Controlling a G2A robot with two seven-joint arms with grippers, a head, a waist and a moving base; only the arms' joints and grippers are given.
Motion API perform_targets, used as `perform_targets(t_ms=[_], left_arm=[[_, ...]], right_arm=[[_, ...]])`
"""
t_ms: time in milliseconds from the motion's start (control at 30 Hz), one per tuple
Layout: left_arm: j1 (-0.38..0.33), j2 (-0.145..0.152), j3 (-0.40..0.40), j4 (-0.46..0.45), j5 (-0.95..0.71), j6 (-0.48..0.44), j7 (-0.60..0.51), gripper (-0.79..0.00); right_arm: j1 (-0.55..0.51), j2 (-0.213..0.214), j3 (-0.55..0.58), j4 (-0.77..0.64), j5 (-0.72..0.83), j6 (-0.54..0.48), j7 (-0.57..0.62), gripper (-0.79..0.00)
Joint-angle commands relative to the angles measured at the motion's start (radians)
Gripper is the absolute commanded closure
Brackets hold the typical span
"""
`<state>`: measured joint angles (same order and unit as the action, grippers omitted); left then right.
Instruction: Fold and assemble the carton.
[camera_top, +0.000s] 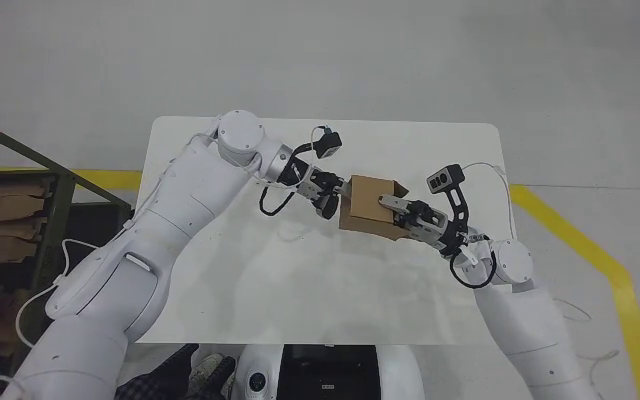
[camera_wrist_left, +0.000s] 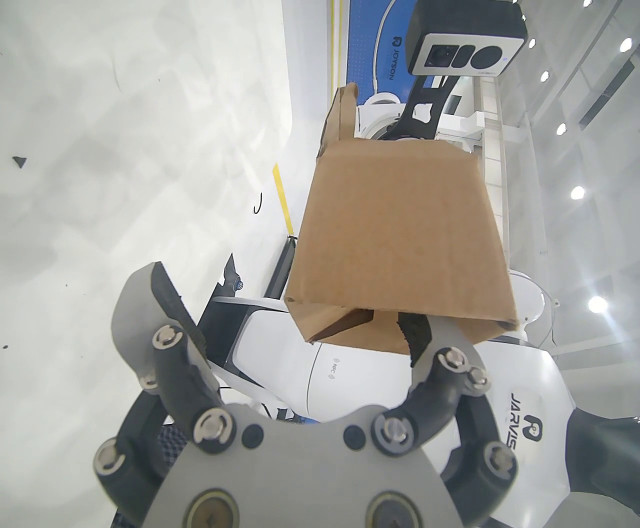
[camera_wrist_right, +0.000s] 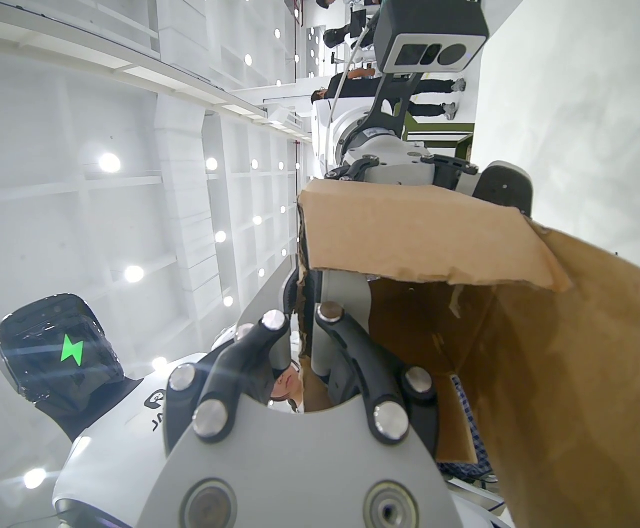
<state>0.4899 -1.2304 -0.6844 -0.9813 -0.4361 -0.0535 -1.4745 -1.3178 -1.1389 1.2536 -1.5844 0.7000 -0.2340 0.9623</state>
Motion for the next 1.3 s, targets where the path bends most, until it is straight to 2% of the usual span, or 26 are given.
perform_targets(t_ms=[0,267,633,767,967,1267], left_arm=[[0.0,-0.002,0.0,0.002,0.0,-0.002,-0.003,-0.785],[0.01,0.003,-0.019,0.027,0.009,-0.004,-0.006,-0.785],[0.061,0.042,-0.096,-0.014,0.057,-0.016,0.043,-0.785],[0.089,0.059,-0.131,-0.064,0.094,-0.085,0.077,-0.785],[0.144,0.089,-0.19,-0.16,0.219,-0.201,0.196,-0.785],[0.239,0.13,-0.293,-0.347,0.4,-0.442,0.37,-0.785]], right_arm=[[0.0,0.0,0.002,0.0,-0.001,0.002,-0.001,0.0],[0.002,0.002,0.019,0.012,-0.008,0.003,-0.008,0.0],[-0.005,0.009,0.061,0.025,-0.079,0.001,-0.056,0.0],[-0.007,0.011,0.073,0.029,-0.087,0.008,-0.059,0.0],[-0.001,0.014,0.082,0.042,-0.082,0.053,-0.044,0.0],[0.019,0.015,0.082,0.062,-0.053,0.157,-0.035,0.0]])
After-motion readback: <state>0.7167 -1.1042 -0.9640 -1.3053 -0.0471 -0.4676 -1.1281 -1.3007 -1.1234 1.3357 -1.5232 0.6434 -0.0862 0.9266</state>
